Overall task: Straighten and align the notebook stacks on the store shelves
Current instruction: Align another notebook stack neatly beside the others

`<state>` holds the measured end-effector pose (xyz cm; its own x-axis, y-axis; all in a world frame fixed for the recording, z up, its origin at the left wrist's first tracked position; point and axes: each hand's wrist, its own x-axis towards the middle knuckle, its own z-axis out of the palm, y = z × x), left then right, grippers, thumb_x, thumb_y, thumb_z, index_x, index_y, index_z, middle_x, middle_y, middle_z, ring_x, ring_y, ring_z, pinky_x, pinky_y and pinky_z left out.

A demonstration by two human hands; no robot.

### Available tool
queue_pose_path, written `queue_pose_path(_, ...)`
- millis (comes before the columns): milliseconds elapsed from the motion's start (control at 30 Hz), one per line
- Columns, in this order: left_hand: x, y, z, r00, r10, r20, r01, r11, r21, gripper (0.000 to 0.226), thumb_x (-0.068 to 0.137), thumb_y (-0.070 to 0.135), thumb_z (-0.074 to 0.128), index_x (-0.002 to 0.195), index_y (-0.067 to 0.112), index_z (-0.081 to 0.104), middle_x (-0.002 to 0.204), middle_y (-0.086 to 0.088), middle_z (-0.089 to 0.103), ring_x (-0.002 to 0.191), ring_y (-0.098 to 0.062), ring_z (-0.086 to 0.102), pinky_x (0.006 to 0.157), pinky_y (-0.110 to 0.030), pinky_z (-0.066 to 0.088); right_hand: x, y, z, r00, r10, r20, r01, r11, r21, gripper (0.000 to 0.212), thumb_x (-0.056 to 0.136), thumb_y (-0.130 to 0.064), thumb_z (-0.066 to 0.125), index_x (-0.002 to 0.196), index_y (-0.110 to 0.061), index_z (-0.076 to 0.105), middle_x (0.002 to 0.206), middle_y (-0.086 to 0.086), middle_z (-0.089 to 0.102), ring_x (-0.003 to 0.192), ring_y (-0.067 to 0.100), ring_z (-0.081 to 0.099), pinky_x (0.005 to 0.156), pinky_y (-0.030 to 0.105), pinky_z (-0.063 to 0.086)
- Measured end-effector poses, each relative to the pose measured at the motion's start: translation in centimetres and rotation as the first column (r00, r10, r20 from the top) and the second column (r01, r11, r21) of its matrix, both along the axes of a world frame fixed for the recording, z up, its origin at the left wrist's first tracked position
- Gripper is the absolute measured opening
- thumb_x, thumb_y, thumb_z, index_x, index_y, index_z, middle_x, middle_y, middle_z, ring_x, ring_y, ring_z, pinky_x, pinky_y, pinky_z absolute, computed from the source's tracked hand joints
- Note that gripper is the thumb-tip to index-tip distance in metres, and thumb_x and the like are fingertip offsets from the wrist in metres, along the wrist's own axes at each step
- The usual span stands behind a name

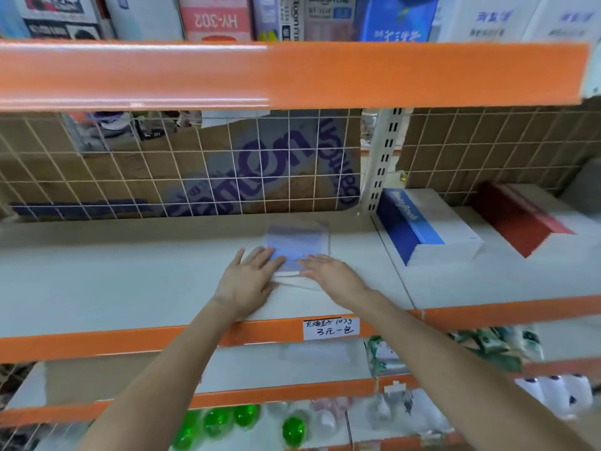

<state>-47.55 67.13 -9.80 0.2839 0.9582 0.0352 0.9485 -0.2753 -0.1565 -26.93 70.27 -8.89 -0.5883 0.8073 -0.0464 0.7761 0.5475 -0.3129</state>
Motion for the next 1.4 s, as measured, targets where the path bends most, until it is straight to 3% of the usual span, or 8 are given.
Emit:
queue_pose_path(167, 0.3, -0.7, 0.3, 0.998, -0.067, -0.006, 0.067, 0.998, 0.021, 0.056, 0.099, 0.026, 0.033, 0.150, 0.029, 0.012, 0.158, 0.004, 0.011, 0.144, -0.011, 0.011, 0.115, -0.031, 0.002, 0.8, -1.9, 1.2, 0.999, -0.029, -0.014, 0.029, 0.999, 0.022, 0.046, 0.103, -0.028, 0.038, 0.146, -0.015, 0.035, 0.156, 0.006, 0.025, 0.144, 0.016, 0.018, 0.109, 0.017, 0.006)
queue_pose_path(367, 1.3, -1.8, 0.2, 0.997, -0.064, 0.033, 0.062, 0.996, 0.059, 0.057, 0.098, 0.018, 0.033, 0.150, 0.026, 0.013, 0.158, -0.001, 0.010, 0.145, -0.019, 0.013, 0.115, -0.028, 0.009, 0.5, -3.9, 0.0, 0.987, -0.094, 0.127, 0.077, 0.988, 0.131, 0.062, 0.097, -0.047, 0.041, 0.151, -0.024, 0.019, 0.159, 0.003, 0.016, 0.145, 0.013, 0.012, 0.116, 0.033, 0.005)
queue_pose_path(567, 2.2, -4.0, 1.5, 0.993, -0.088, 0.076, 0.079, 0.990, 0.121, 0.054, 0.092, 0.009, 0.050, 0.144, 0.016, 0.036, 0.149, -0.013, 0.034, 0.135, -0.030, 0.037, 0.111, -0.037, 0.028, -1.1, -4.5, -0.7, 0.973, -0.181, 0.145, 0.150, 0.968, 0.202, 0.070, 0.095, -0.011, 0.046, 0.152, -0.019, 0.008, 0.159, 0.008, 0.009, 0.146, 0.018, 0.008, 0.116, 0.034, 0.005)
queue_pose_path(667, 2.9, -5.1, 2.1, 0.991, -0.123, 0.053, 0.108, 0.968, 0.226, 0.054, 0.063, 0.010, 0.083, 0.114, 0.011, 0.068, 0.115, -0.015, 0.066, 0.100, -0.028, 0.066, 0.081, -0.039, 0.054, -1.6, -4.9, -0.8, 0.968, -0.192, 0.160, 0.159, 0.967, 0.199, 0.082, 0.087, 0.004, 0.047, 0.152, -0.018, 0.003, 0.159, 0.011, 0.006, 0.147, 0.021, 0.006, 0.117, 0.033, 0.006)
queue_pose_path(767, 3.4, -5.4, 1.4, 1.000, -0.025, 0.006, 0.024, 0.994, 0.106, 0.054, 0.096, 0.018, 0.043, 0.148, 0.016, 0.026, 0.152, -0.010, 0.029, 0.138, -0.022, 0.032, 0.111, -0.036, 0.025, -1.6, -5.7, -0.9, 0.960, -0.191, 0.206, 0.146, 0.965, 0.218, 0.082, 0.088, 0.003, 0.047, 0.152, -0.016, -0.001, 0.159, 0.013, 0.003, 0.147, 0.023, 0.005, 0.117, 0.033, 0.005)
queue_pose_path(833, 3.6, -5.5, 1.2, 0.999, 0.033, -0.027, -0.031, 0.999, 0.044, 0.057, 0.099, 0.016, 0.030, 0.151, 0.018, 0.008, 0.158, -0.007, 0.010, 0.144, -0.020, 0.015, 0.115, -0.036, 0.012, -1.5, -6.4, -1.1, 0.955, -0.186, 0.232, 0.131, 0.963, 0.234, 0.081, 0.089, 0.001, 0.046, 0.152, -0.014, -0.002, 0.159, 0.015, 0.002, 0.147, 0.025, 0.005, 0.118, 0.035, 0.005)
queue_pose_path(1167, 5.6, -7.8, 1.2, 1.000, 0.007, 0.000, -0.007, 1.000, -0.013, 0.066, 0.098, 0.005, 0.032, 0.150, 0.017, -0.007, 0.159, -0.005, -0.002, 0.146, -0.022, -0.001, 0.117, -0.035, 0.003, 0.0, -9.6, -0.6, 0.941, -0.239, 0.239, 0.172, 0.947, 0.270, 0.080, 0.091, -0.005, 0.051, 0.151, -0.010, -0.001, 0.159, 0.014, 0.002, 0.147, 0.025, 0.005, 0.117, 0.037, 0.003)
queue_pose_path(1400, 9.2, -8.3, 3.0, 0.998, -0.060, -0.011, 0.061, 0.993, 0.099, 0.075, 0.095, 0.025, 0.046, 0.150, 0.023, -0.005, 0.158, 0.005, 0.003, 0.145, -0.018, 0.004, 0.116, -0.037, 0.005, 4.2, -11.1, 2.2, 0.937, -0.297, 0.183, 0.221, 0.911, 0.347, 0.067, 0.095, -0.002, 0.037, 0.152, -0.011, 0.003, 0.159, 0.012, 0.002, 0.147, 0.024, 0.005, 0.117, 0.036, 0.001)
